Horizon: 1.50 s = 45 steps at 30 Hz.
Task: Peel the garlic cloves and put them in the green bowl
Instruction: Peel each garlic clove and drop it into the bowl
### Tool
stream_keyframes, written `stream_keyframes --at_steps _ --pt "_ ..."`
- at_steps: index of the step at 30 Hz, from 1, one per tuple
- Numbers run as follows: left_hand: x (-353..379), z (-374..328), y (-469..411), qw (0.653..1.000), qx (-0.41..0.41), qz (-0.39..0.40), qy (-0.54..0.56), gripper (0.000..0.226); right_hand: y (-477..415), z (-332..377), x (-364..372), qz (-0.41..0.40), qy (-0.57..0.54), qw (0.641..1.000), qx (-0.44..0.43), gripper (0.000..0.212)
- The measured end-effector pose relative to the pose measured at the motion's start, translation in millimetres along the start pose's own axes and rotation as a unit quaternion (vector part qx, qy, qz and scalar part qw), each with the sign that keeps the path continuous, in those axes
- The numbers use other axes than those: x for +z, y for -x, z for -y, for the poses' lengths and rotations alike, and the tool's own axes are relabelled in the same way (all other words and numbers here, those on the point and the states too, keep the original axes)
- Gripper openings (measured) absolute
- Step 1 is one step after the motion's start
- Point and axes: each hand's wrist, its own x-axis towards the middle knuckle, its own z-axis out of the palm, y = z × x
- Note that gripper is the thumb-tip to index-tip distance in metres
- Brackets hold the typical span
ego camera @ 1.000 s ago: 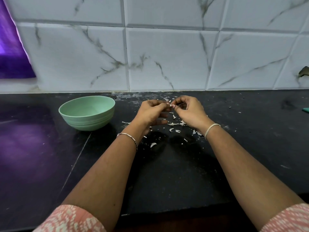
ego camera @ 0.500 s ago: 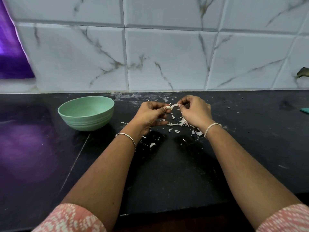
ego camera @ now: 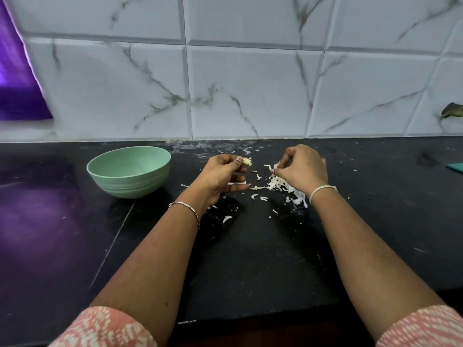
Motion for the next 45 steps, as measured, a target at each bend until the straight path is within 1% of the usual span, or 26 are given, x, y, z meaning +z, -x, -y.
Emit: stream_keyframes --at_steps 1,2,4,6,9,11,16,22,26,29,31,35,37,40,43,45 --pt "0 0 0 1.0 0.002 0.004 0.001 0.021 0 0 1 0.001 -0.022 1.0 -0.008 0.025" --pt "0 1 1 1.0 0.004 0.007 0.003 0.017 -1 1 2 0.007 -0.051 0.998 -0.023 0.024" --pt "1 1 1 1.0 0.01 0.01 0.01 0.014 0 2 5 0.025 -0.107 0.992 -0.067 0.017" --pt "1 2 1 1.0 0.016 0.011 0.009 0.014 2 6 7 0.041 -0.146 0.983 -0.102 0.02" --pt "2 2 1 1.0 0.025 0.011 0.0 0.017 3 11 9 0.049 -0.168 0.978 -0.112 0.012" --pt "2 2 1 1.0 0.029 0.01 -0.007 0.019 6 13 9 0.041 -0.156 0.98 -0.119 0.007" --pt "4 3 0 0.999 0.037 0.007 -0.024 0.021 13 21 7 0.016 -0.087 0.986 -0.145 0.005" --pt "6 7 -4 0.996 0.057 -0.002 -0.072 0.024 13 22 12 0.014 -0.058 0.985 -0.159 0.005" --pt "6 8 -4 0.991 0.065 0.007 -0.118 0.029 12 22 13 0.016 -0.044 0.986 -0.161 0.01" --pt "5 9 -5 0.986 0.069 0.015 -0.148 0.032 12 22 13 0.017 -0.041 0.985 -0.17 0.007" --pt "6 8 -4 0.984 0.067 0.028 -0.162 0.031 13 22 13 0.014 -0.035 0.984 -0.174 0.006" --pt "8 6 -1 0.977 0.074 0.043 -0.197 0.022 13 22 12 0.003 -0.018 0.984 -0.177 0.007" --pt "9 6 0 0.969 0.084 0.041 -0.227 0.023 13 22 12 -0.008 -0.014 0.985 -0.173 0.008" --pt "10 8 0 0.96 0.088 0.042 -0.262 0.03 11 19 11 -0.035 -0.012 0.987 -0.156 0.008" --pt "9 8 1 0.959 0.084 0.049 -0.268 0.034 6 13 7 -0.068 0.0 0.99 -0.123 0.009" --pt "9 7 2 0.961 0.082 0.055 -0.26 0.037 2 6 3 -0.063 0.014 0.993 -0.094 0.01"
